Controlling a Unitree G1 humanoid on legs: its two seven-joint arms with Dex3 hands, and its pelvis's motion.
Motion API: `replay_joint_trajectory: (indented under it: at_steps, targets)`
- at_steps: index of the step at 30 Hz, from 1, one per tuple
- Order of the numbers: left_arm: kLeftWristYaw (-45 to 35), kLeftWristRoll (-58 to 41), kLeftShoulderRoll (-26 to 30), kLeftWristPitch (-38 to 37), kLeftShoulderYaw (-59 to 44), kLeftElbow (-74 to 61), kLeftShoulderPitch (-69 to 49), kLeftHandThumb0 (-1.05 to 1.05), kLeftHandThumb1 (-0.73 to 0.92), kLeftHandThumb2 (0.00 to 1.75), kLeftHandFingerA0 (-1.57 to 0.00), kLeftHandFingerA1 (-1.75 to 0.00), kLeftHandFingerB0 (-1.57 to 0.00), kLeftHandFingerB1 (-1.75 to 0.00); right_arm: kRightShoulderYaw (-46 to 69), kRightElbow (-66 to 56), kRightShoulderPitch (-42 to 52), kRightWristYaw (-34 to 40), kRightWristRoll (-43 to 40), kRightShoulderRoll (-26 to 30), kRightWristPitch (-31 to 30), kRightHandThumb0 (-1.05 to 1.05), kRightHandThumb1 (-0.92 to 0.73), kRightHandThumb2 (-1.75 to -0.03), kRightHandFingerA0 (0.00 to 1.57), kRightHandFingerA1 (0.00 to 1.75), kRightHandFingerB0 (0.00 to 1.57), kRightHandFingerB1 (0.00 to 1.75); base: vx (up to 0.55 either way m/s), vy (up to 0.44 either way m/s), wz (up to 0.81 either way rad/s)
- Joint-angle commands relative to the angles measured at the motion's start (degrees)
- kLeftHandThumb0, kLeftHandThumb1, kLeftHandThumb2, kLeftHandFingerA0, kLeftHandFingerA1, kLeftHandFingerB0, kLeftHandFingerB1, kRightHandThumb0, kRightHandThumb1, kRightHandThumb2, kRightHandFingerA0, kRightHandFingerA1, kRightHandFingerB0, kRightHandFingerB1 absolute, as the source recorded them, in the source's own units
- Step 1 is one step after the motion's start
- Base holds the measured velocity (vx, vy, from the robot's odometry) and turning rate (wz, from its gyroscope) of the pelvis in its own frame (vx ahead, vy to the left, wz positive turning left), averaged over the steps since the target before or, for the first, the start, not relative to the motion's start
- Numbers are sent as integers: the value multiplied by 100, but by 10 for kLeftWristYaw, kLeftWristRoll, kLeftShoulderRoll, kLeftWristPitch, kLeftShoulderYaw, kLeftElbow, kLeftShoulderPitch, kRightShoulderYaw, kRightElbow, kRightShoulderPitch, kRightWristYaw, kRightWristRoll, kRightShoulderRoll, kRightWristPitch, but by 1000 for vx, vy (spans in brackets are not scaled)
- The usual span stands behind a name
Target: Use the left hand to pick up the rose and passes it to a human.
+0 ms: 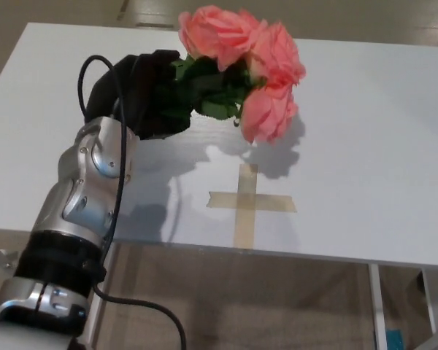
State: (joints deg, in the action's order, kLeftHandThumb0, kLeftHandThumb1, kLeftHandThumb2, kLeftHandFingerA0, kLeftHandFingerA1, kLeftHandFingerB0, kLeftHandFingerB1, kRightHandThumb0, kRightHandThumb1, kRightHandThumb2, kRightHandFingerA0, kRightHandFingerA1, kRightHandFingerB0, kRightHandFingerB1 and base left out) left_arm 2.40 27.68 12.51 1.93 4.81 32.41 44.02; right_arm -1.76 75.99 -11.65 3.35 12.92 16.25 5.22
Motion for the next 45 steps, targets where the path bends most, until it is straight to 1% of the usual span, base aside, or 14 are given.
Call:
replay_joint_trajectory:
  at_steps: [1,3,5,6,7,10,11,14,16,19,24,30,31,45]
  targets:
    - [8,-65,-15,-8,-38,-10,1,-20,80,64,-79,-128,-77,-96,-1,2,7,-1,1,5,-4,-25,-68,-60,72,46,55,39,0,0,0]
    - [7,-65,-16,-9,-39,-10,1,-20,80,64,-79,-128,-77,-96,-1,2,7,-1,1,5,-4,-25,-68,-60,72,46,55,39,0,0,0]
    - [-7,-123,-38,0,-80,-25,2,-18,82,66,-82,-132,-78,-93,0,3,7,-1,0,5,-5,-25,-68,-60,71,46,55,39,0,0,0]
    - [-16,-168,-60,16,-113,-37,4,-19,84,67,-84,-138,-76,-97,1,3,7,0,0,5,-5,-25,-68,-60,72,46,56,40,0,0,0]
    - [-20,-180,-66,23,-124,-39,5,-19,84,67,-84,-138,-75,-100,1,3,7,0,0,5,-6,-25,-68,-60,72,46,56,40,0,0,0]
    - [-24,-181,-71,26,-132,-41,5,-19,84,67,-84,-138,-75,-100,1,3,7,0,0,5,-6,-25,-68,-60,72,46,56,40,0,0,0]
    - [-37,-228,-88,48,-164,-47,9,-22,85,65,-85,-139,-73,-106,1,4,8,-1,-1,5,-6,-26,-68,-60,72,46,56,40,0,0,0]
    - [-55,-266,-99,63,-194,-37,19,-23,83,66,-86,-141,-74,-105,1,3,10,-3,-1,5,-5,-27,-69,-60,72,46,56,40,0,0,0]
    - [-61,-297,-111,87,-219,-41,25,-20,80,70,-87,-144,-78,-98,1,2,10,-3,-1,4,-4,-27,-69,-60,72,46,56,40,0,0,0]
    - [-75,-337,-125,112,-250,-48,31,-19,80,70,-89,-143,-78,-96,2,1,11,-4,-2,5,-3,-27,-69,-60,72,46,55,40,0,0,0]
    - [-99,-341,-126,98,-253,-44,27,-19,79,70,-89,-147,-77,-96,2,2,9,-3,-2,4,-5,-27,-69,-60,72,46,55,40,0,0,0]
    - [-98,-344,-123,100,-249,-48,26,-19,79,71,-89,-147,-78,-94,4,3,4,-2,-3,4,-7,-27,-69,-60,72,46,55,40,0,0,0]
    - [-103,-349,-124,107,-248,-55,20,-19,78,71,-90,-146,-79,-92,7,2,6,-2,-6,3,-6,-34,-60,-76,68,55,53,49,0,0,0]
    - [-99,-373,-114,137,-214,-81,15,-19,78,71,-89,-146,-78,-94,4,2,5,-8,-1,4,-6,-34,-60,-76,67,55,52,49,0,0,0]
